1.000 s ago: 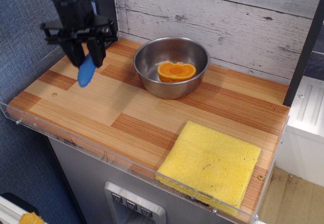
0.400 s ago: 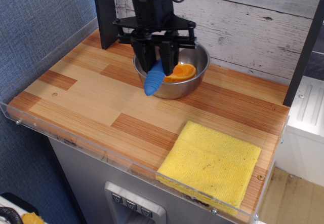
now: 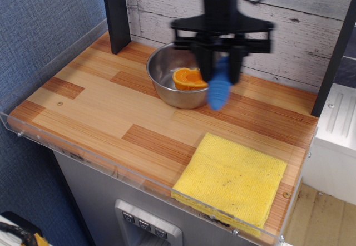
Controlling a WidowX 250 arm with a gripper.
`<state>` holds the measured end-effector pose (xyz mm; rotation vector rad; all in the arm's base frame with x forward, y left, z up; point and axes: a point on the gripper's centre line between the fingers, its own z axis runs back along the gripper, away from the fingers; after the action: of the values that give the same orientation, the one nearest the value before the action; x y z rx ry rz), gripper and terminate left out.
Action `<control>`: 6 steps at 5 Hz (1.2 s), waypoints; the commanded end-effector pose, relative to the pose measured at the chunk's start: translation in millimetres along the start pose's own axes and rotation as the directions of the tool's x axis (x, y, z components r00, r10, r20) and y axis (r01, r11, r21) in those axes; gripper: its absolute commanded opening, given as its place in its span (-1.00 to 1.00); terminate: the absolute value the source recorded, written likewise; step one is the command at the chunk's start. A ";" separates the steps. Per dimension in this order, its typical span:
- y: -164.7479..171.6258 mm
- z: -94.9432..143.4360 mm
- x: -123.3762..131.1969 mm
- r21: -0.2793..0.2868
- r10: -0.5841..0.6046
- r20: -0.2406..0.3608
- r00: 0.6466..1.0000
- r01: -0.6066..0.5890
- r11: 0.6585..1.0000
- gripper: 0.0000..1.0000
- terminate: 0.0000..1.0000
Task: Move blue fork directly above yellow cloth.
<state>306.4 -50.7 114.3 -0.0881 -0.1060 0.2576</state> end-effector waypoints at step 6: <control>-35.0 -74.8 39.0 0.054 -0.179 -0.007 0.984 0.179 0.982 -1.00 -1.00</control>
<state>356.8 -77.0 31.1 -0.0133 -0.0552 0.0896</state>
